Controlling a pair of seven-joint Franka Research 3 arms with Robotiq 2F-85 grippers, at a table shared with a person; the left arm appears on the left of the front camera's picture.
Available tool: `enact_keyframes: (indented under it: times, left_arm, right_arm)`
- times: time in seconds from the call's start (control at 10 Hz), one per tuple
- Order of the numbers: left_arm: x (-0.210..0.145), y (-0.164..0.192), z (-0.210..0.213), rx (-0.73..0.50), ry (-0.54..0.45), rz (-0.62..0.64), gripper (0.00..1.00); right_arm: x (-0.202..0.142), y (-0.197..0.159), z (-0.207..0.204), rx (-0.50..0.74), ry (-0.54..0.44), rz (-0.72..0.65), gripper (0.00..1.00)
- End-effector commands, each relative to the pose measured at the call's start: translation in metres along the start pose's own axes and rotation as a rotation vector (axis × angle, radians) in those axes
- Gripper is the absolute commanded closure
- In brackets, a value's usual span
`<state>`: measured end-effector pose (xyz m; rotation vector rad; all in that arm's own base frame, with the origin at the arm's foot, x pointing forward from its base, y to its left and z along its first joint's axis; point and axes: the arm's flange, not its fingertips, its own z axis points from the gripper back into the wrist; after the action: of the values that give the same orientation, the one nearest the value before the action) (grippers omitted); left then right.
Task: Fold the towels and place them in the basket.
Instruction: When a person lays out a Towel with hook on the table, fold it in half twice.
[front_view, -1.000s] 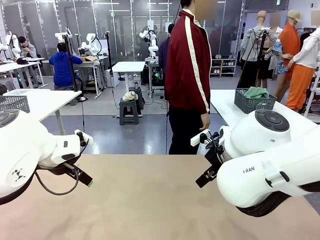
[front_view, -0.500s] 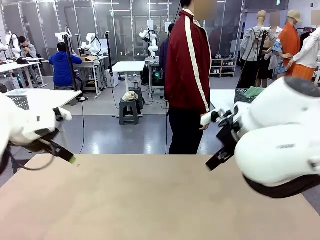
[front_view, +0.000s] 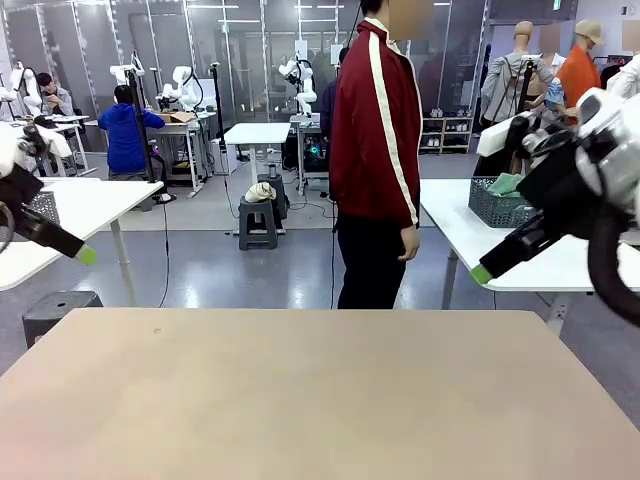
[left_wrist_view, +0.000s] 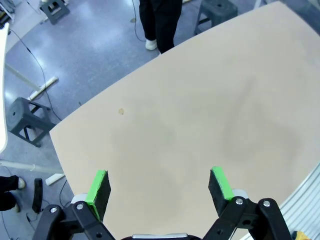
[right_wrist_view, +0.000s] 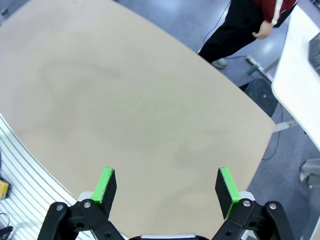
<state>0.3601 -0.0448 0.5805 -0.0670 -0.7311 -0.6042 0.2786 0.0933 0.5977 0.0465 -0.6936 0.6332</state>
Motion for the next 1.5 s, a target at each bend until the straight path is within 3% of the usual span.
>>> enact_keyframes:
  times: [0.0,0.1,0.2,0.7,1.1,1.4]
  left_arm:
    - [-0.003,-0.008,0.002,-0.024,0.020,-0.008,0.00]
    - [0.000,0.000,0.000,0.000,0.000,0.000,0.00]
    - [0.000,0.000,0.000,0.000,0.000,0.000,0.00]
    - [-0.001,-0.002,0.002,-0.001,0.011,0.000,0.00]
    - [0.033,0.038,0.089,0.054,-0.076,-0.043,0.00]
    - [0.059,0.051,0.184,0.066,-0.119,-0.113,0.00]
  right_arm:
    - [-0.004,0.003,-0.008,0.002,-0.001,-0.019,0.00]
    - [-0.004,0.002,-0.019,-0.006,0.003,-0.003,0.00]
    - [0.000,0.000,0.004,-0.003,-0.007,0.000,0.00]
    - [0.006,0.005,0.014,0.005,0.013,0.048,0.00]
    - [0.035,-0.006,0.101,-0.010,-0.020,0.100,0.00]
    - [0.049,-0.010,0.173,-0.034,-0.049,0.124,0.00]
